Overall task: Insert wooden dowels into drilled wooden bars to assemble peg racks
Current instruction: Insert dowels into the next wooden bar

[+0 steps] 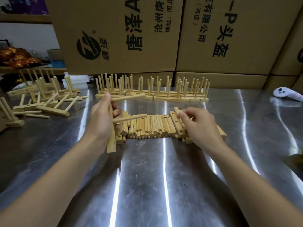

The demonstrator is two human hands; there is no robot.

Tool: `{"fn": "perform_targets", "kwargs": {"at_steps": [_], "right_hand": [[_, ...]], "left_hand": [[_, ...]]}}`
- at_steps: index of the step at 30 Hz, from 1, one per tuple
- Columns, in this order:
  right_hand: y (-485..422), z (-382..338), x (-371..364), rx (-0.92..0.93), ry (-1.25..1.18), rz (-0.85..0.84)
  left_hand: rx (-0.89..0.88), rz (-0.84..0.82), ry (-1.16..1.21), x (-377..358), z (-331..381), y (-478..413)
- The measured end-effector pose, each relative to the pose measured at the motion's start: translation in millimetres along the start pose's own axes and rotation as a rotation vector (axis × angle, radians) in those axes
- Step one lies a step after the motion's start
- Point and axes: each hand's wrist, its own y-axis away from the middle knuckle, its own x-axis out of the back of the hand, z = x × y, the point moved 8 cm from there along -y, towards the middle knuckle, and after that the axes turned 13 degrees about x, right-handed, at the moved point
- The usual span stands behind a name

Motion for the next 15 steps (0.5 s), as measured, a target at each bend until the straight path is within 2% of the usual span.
{"fn": "perform_targets", "kwargs": {"at_steps": [6,10,15], "right_hand": [[4,1,-26,0.15,0.35,-0.241],[8,3,-29,0.168,0.43,-0.293],[12,7,-39,0.16,0.513,-0.44]], "left_hand": [[0.004,0.05,0.015,2,-4,0],[0.012,0.096,0.022,6,-8,-2],[0.017,0.095,0.006,5,-9,-3]]}}
